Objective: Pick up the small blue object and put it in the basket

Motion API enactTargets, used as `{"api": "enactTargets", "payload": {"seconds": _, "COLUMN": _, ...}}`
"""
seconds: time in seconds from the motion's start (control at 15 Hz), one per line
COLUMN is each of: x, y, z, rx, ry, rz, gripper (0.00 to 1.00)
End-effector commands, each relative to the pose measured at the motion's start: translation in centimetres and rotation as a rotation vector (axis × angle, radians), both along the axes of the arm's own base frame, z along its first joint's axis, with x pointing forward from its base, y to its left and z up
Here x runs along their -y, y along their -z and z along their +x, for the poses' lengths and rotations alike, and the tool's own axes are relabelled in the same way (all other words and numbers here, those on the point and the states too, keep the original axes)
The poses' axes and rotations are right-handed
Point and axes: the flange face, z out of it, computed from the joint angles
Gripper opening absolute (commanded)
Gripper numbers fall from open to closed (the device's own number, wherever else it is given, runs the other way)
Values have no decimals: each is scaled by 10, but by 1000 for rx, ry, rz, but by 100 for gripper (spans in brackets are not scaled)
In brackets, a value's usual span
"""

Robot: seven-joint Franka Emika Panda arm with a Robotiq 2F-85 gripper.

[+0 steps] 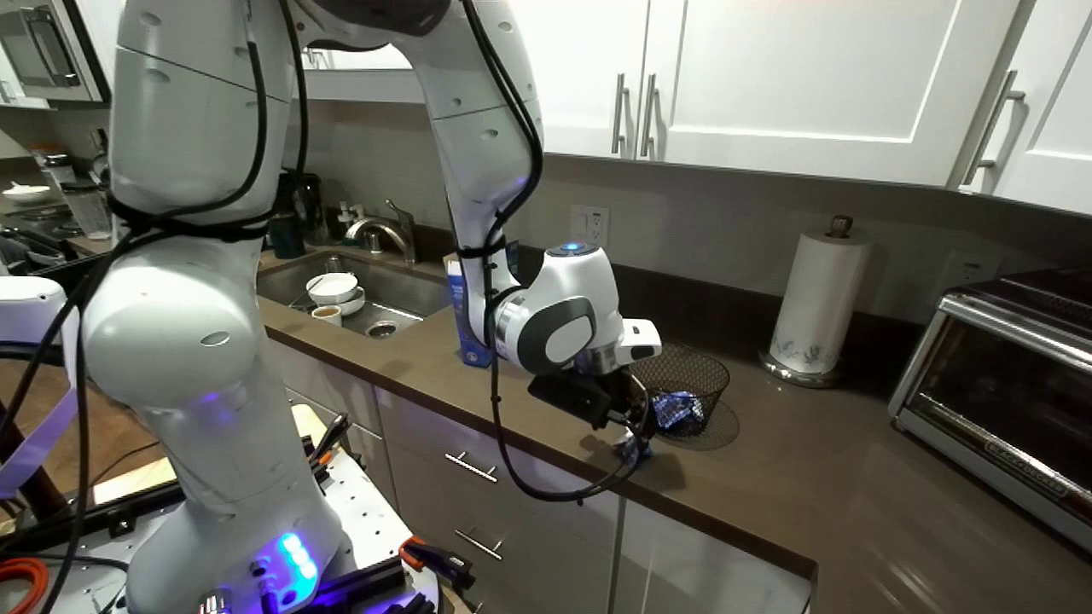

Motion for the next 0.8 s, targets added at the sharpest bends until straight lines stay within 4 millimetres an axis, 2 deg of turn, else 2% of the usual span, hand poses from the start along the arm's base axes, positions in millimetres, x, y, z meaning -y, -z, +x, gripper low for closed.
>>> {"api": "enactTargets", "payload": {"seconds": 0.0, "x": 9, "y": 13, "z": 14, "rx": 2, "ry": -30, "rz": -5, "gripper": 100}}
{"api": "enactTargets", "payload": {"seconds": 0.07, "x": 10, "y": 15, "z": 17, "rx": 0, "ry": -33, "rz": -4, "gripper": 92}}
{"api": "enactTargets", "payload": {"seconds": 0.2, "x": 13, "y": 20, "z": 22, "rx": -2, "ry": -38, "rz": -5, "gripper": 67}}
{"api": "enactTargets", "payload": {"seconds": 0.27, "x": 13, "y": 21, "z": 23, "rx": -4, "ry": -40, "rz": -6, "gripper": 58}}
{"api": "enactTargets", "payload": {"seconds": 0.53, "x": 19, "y": 23, "z": 27, "rx": -8, "ry": -41, "rz": -10, "gripper": 33}}
{"api": "enactTargets", "payload": {"seconds": 0.73, "x": 19, "y": 13, "z": 25, "rx": -21, "ry": -31, "rz": -23, "gripper": 15}}
